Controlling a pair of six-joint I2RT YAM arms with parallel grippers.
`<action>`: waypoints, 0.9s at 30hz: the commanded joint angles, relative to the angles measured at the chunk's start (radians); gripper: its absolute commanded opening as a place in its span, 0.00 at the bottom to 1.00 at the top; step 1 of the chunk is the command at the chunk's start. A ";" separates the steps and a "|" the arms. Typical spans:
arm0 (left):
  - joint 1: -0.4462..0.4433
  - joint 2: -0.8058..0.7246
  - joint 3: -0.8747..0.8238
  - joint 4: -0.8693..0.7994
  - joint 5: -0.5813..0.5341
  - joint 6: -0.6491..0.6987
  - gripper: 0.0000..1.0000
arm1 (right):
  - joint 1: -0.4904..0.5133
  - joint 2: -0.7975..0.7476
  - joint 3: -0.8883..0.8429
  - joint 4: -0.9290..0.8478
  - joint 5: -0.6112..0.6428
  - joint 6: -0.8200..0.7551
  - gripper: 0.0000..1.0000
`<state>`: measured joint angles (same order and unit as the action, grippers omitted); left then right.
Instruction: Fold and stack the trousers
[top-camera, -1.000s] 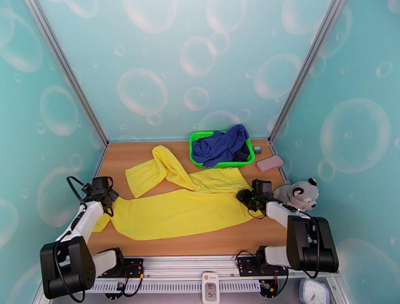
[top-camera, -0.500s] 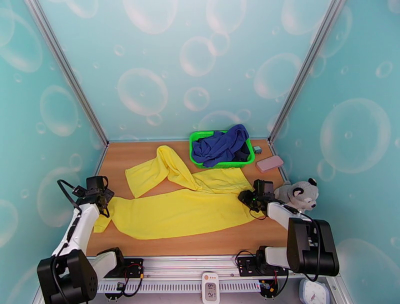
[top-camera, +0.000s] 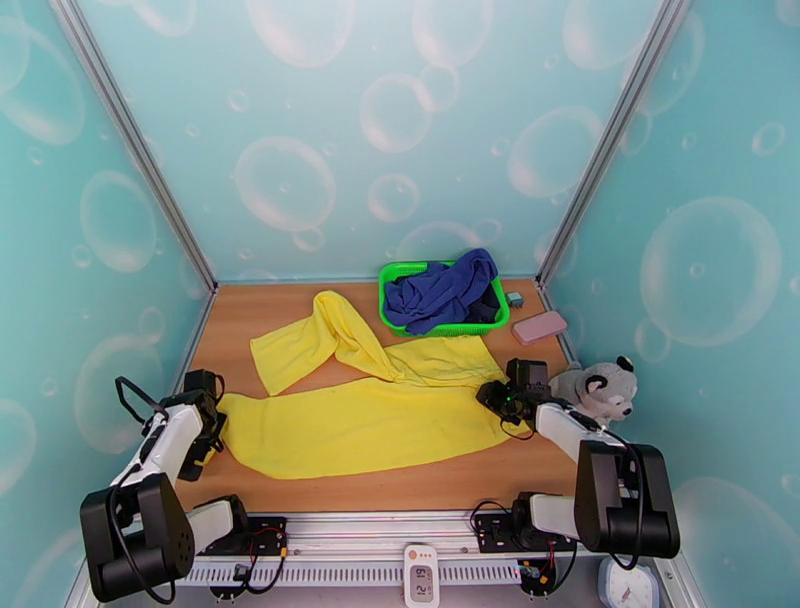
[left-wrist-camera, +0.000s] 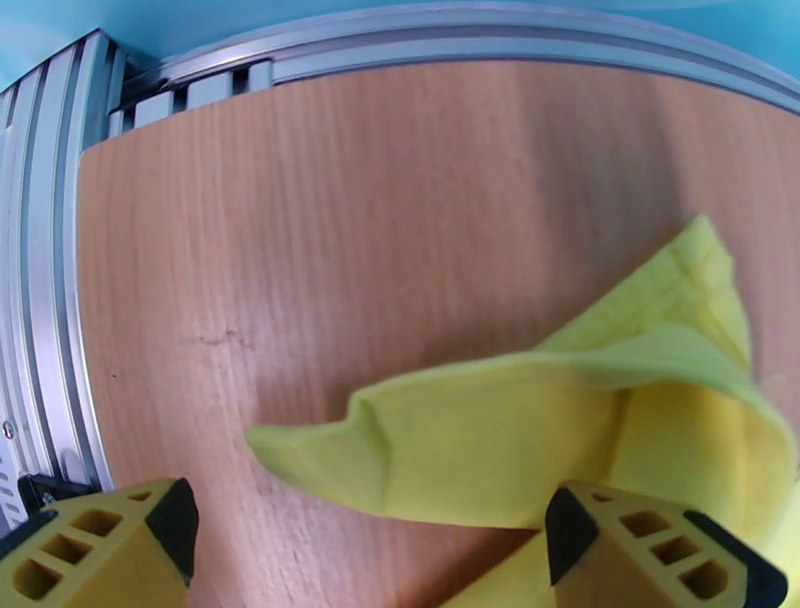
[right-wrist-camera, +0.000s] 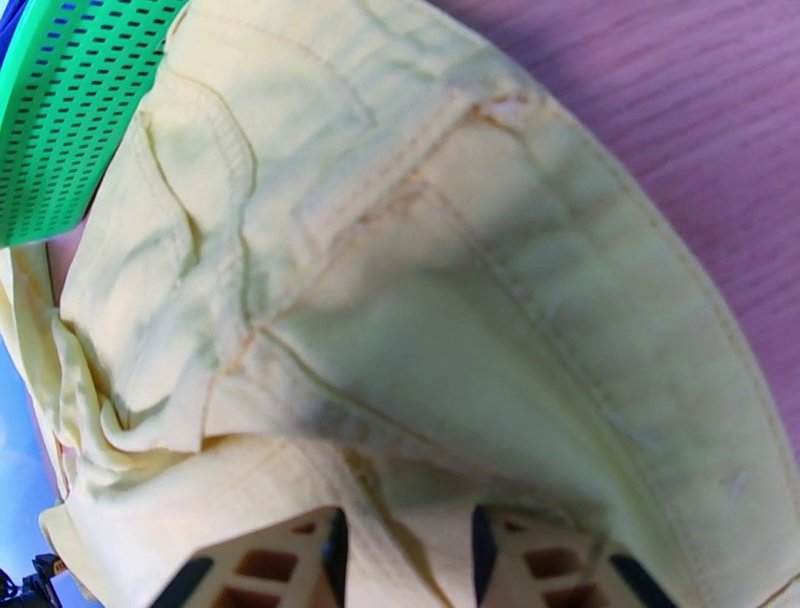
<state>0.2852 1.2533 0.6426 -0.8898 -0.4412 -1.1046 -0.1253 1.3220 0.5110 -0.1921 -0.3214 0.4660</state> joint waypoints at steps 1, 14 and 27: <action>0.025 0.043 -0.023 0.075 -0.038 0.001 0.97 | 0.004 -0.013 0.022 -0.024 -0.013 -0.022 0.39; 0.058 -0.044 -0.005 0.169 -0.148 0.095 0.12 | 0.009 -0.007 0.039 -0.036 -0.011 -0.026 0.39; 0.058 -0.304 0.210 -0.031 -0.205 0.267 0.11 | 0.014 0.032 0.068 -0.054 -0.029 -0.025 0.39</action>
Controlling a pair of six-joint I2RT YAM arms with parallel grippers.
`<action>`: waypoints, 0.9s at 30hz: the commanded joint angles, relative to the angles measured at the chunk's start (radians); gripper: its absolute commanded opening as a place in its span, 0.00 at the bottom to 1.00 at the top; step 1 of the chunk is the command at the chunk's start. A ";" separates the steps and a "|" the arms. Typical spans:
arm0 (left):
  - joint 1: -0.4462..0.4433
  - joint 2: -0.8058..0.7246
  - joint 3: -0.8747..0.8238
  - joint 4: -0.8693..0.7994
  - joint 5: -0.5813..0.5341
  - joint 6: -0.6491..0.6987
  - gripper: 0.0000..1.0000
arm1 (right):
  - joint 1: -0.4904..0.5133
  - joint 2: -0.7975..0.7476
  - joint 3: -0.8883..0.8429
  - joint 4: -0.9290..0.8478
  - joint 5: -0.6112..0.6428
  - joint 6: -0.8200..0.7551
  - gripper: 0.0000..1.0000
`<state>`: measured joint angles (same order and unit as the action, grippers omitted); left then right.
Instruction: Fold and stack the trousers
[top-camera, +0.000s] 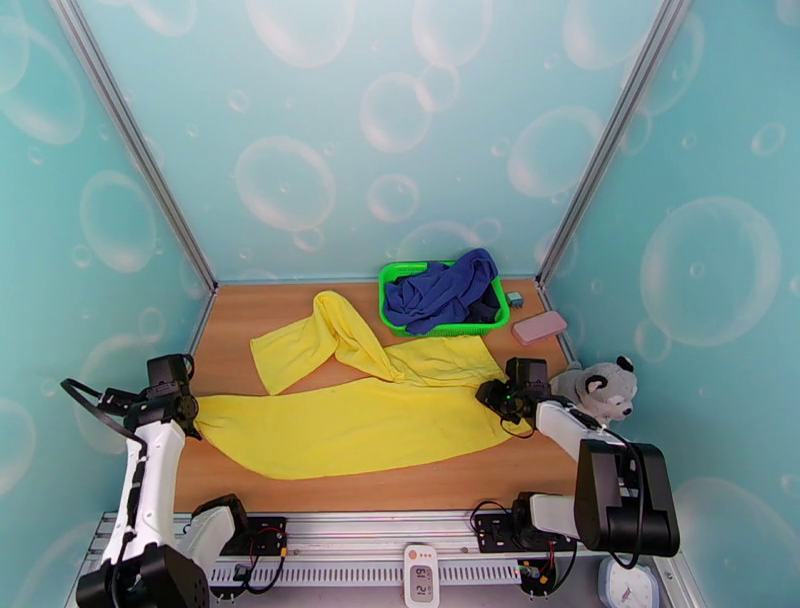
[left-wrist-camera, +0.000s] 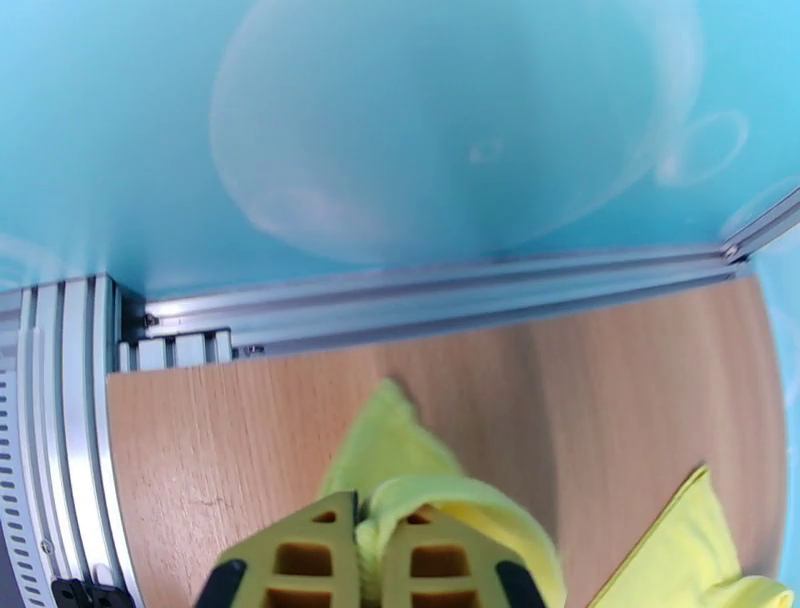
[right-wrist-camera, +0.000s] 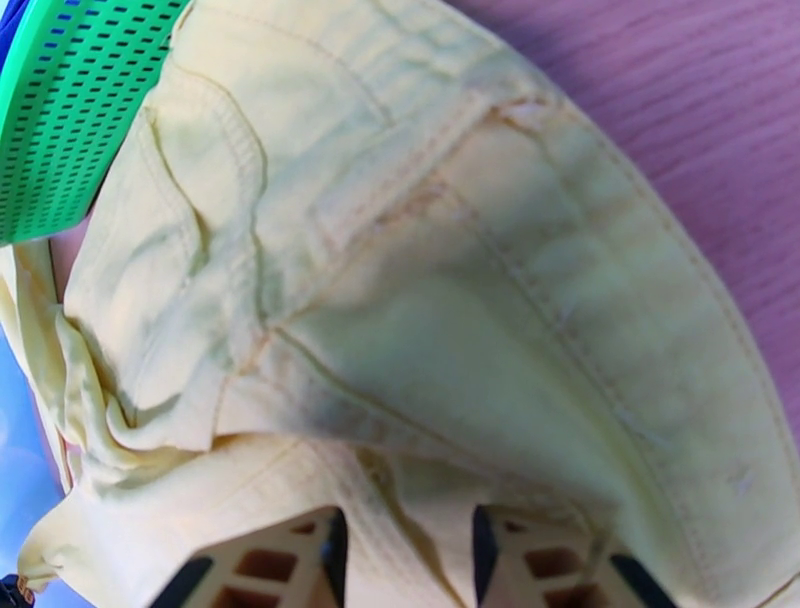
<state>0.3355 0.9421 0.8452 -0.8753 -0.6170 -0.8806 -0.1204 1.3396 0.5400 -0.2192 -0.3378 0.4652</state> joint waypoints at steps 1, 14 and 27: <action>0.009 0.029 -0.002 -0.024 -0.028 0.039 0.11 | 0.015 0.015 0.048 -0.034 -0.008 -0.024 0.39; 0.132 0.501 0.119 0.283 -0.147 -0.004 0.21 | 0.071 -0.053 0.035 -0.064 0.031 0.023 0.39; -0.027 0.380 0.040 0.370 0.134 0.178 0.77 | 0.207 -0.062 0.074 -0.048 0.110 0.038 0.39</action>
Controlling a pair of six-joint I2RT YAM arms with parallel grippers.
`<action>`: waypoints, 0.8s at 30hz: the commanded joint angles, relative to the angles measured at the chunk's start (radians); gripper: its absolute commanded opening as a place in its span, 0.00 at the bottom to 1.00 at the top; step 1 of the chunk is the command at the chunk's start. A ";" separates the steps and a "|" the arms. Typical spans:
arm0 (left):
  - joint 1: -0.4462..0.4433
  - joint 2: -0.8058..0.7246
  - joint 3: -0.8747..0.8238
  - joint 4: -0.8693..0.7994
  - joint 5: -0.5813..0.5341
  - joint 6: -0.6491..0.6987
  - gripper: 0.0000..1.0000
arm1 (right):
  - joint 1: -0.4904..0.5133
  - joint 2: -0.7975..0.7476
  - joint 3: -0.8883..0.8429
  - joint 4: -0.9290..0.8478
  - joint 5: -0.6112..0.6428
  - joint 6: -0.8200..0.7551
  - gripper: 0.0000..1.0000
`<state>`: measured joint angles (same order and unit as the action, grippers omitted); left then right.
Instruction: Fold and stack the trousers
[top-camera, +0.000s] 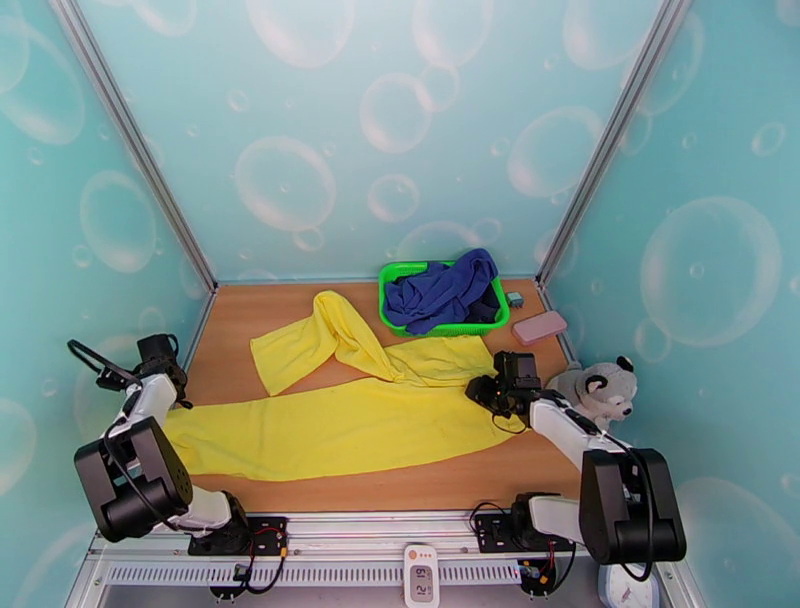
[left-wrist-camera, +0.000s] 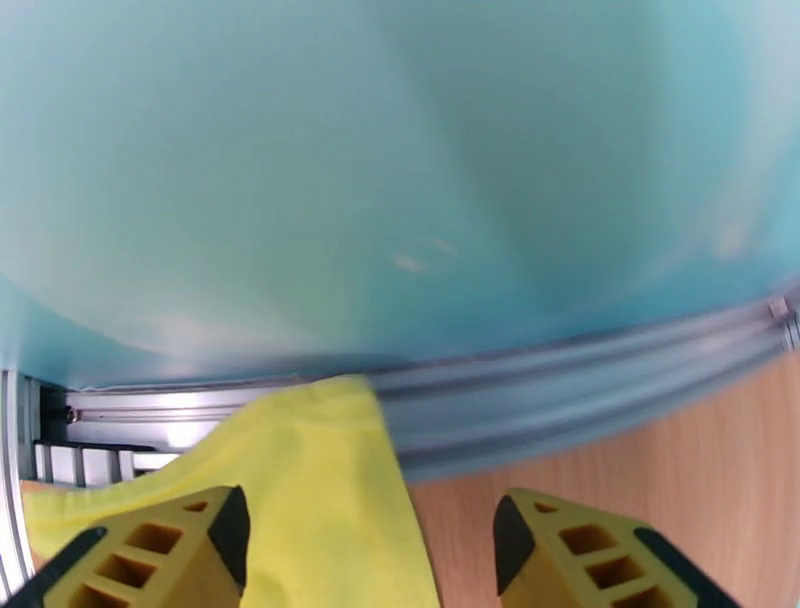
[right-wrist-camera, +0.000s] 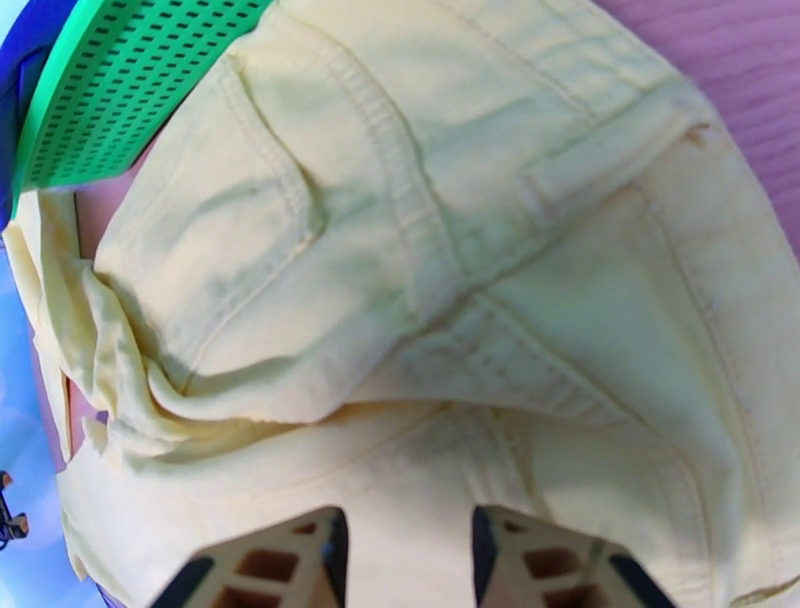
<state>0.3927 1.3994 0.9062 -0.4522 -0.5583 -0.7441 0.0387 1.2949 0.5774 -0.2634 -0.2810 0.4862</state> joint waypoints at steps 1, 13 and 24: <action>-0.131 -0.108 -0.039 -0.100 0.083 0.034 0.78 | 0.082 -0.027 0.051 -0.008 0.072 0.009 0.39; -0.538 -0.204 -0.180 -0.193 0.322 -0.106 0.84 | 0.375 0.025 0.013 0.155 0.004 0.126 0.39; -0.497 0.348 0.153 -0.068 0.340 0.107 0.76 | 0.447 0.115 -0.058 0.245 0.011 0.215 0.40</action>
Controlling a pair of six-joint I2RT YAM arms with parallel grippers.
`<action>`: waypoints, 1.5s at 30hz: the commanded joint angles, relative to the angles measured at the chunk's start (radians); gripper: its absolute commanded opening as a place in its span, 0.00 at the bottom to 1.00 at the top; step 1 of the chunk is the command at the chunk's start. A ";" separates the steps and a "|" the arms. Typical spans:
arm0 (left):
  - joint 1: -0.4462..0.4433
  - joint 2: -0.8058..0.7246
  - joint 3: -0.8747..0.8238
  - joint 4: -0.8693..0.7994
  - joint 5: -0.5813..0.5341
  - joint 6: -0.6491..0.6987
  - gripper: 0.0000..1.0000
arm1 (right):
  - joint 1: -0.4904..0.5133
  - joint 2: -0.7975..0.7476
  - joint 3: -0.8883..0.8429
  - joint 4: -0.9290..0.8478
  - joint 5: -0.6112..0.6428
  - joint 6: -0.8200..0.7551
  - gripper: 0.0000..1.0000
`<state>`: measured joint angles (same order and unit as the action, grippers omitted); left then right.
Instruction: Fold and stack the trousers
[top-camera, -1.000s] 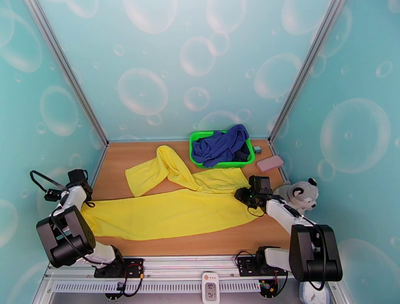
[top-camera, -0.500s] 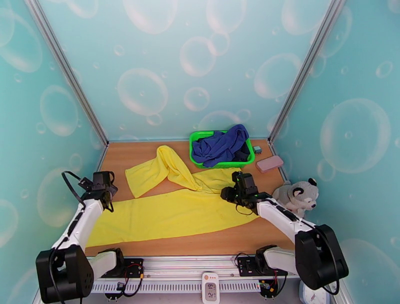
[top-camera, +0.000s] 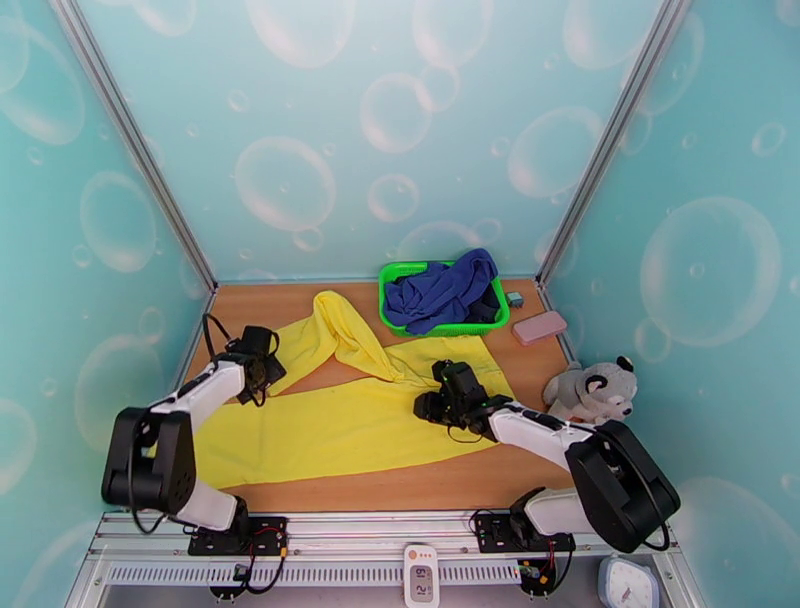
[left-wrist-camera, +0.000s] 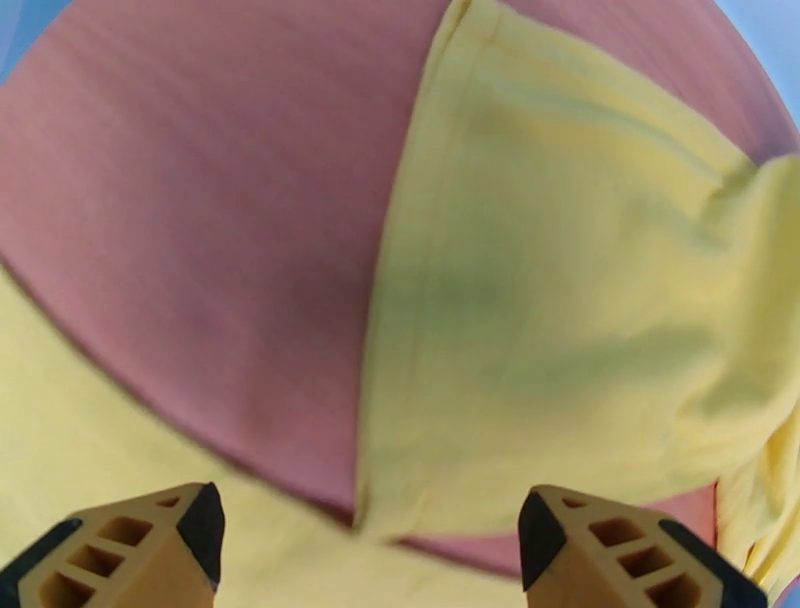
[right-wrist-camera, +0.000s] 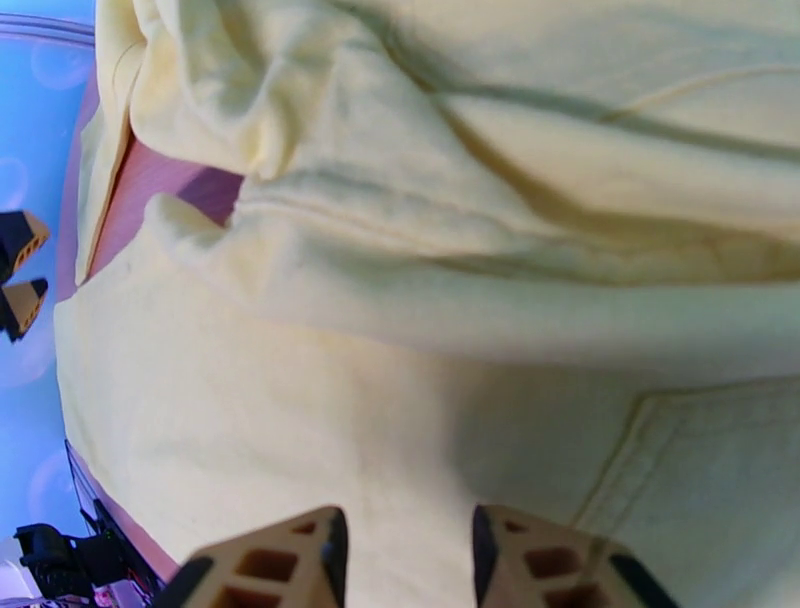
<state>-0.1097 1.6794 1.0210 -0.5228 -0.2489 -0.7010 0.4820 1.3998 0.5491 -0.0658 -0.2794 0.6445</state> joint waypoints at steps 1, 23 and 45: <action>0.005 0.087 0.038 0.017 0.061 0.072 0.75 | 0.001 0.007 -0.044 0.056 0.015 0.066 0.40; 0.352 0.279 0.249 -0.034 -0.201 0.087 0.00 | -0.085 -0.127 -0.175 -0.108 0.064 0.172 0.40; 0.301 0.188 0.444 0.212 -0.078 0.372 0.72 | -0.026 -0.217 0.143 -0.169 0.210 -0.064 0.40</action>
<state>0.2142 1.9144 1.4342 -0.3607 -0.4118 -0.4095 0.4446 1.1294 0.6239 -0.2890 -0.0547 0.6743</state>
